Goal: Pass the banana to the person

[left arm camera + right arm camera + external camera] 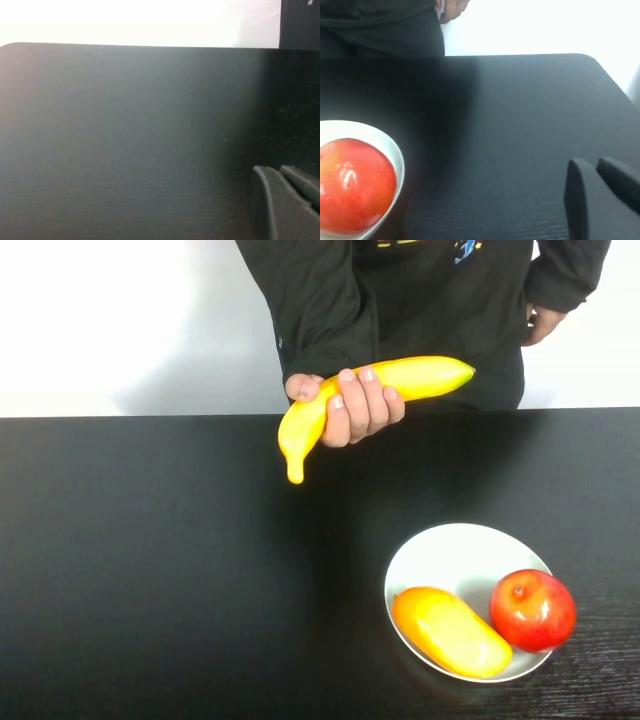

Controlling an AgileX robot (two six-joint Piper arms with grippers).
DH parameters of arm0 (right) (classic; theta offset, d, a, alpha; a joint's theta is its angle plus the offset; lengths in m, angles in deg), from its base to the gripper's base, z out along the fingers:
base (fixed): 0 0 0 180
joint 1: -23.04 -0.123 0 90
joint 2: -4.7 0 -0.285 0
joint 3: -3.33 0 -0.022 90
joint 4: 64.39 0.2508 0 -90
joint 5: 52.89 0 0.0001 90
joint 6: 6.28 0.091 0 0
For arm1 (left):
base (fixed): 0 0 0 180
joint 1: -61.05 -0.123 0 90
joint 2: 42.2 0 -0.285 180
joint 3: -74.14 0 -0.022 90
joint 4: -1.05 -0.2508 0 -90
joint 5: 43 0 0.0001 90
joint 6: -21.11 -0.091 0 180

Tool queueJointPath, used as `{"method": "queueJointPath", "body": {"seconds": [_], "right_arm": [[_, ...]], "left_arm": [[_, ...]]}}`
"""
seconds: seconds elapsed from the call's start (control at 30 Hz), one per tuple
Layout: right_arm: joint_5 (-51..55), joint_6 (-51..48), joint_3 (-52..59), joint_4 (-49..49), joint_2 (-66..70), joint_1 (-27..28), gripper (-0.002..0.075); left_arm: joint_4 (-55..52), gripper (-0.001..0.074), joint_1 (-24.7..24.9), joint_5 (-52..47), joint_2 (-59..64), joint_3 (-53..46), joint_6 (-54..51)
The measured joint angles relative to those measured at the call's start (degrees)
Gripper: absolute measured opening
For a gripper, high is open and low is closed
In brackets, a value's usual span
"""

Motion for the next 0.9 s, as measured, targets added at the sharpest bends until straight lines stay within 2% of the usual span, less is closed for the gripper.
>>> {"method": "queueJointPath", "body": {"seconds": [0.23, 0.27, 0.37, 0.9], "right_arm": [[2.2, -9.6, 0.0, 7.8, 0.0, 0.0, -0.0008], [-0.3, -12.3, 0.0, 9.0, -1.1, 0.0, -0.0007], [2.4, -11.3, 0.0, 8.6, 0.0, 0.0, -0.0007], [2.5, -11.5, 0.0, 8.8, 0.0, 0.0, -0.0008]], "left_arm": [[0.0, -0.0003, 0.0, 0.0, 0.0, 0.0, 0.0], [0.0, -0.0003, 0.0, 0.0, 0.0, 0.0, 0.0], [0.0, -0.0003, 0.0, 0.0, 0.0, 0.0, 0.0], [0.0, -0.0003, 0.0, 0.0, 0.0, 0.0, 0.0]]}}
